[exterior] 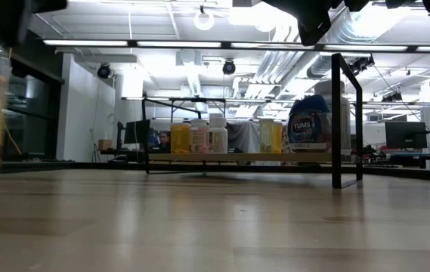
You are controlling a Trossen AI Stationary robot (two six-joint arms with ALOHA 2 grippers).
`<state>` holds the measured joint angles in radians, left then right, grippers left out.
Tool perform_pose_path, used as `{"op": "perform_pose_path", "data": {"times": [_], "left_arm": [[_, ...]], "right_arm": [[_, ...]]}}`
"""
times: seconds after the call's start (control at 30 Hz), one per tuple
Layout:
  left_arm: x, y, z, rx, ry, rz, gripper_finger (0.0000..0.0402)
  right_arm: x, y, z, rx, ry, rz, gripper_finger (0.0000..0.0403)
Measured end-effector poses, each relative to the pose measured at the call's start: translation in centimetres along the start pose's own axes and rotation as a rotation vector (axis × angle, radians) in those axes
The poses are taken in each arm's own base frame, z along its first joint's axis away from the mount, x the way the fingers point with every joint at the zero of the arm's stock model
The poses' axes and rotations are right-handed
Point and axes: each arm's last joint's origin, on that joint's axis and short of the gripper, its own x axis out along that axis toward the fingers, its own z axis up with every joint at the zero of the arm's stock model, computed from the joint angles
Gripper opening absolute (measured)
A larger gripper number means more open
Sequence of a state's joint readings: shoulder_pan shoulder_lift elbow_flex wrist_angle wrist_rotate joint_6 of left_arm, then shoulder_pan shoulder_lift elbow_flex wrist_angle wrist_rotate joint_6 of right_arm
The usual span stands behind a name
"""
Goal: Pick and place medicine bottles onto shelf by color
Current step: Put the yellow pill bottle on the shelf
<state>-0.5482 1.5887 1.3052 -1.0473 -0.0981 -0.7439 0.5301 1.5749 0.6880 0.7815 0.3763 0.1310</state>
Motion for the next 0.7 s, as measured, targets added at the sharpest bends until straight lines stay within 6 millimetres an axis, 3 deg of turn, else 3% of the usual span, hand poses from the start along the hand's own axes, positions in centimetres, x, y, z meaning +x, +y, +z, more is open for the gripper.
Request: {"op": "perform_pose_path", "data": {"times": [0.7], "left_arm": [[0.4, 4.5, 3.3, 0.039, -0.045, 0.106, 0.0365]], "right_arm": [[0.0, 0.0, -0.1, -0.003, 0.014, -0.001, 0.0213]]}}
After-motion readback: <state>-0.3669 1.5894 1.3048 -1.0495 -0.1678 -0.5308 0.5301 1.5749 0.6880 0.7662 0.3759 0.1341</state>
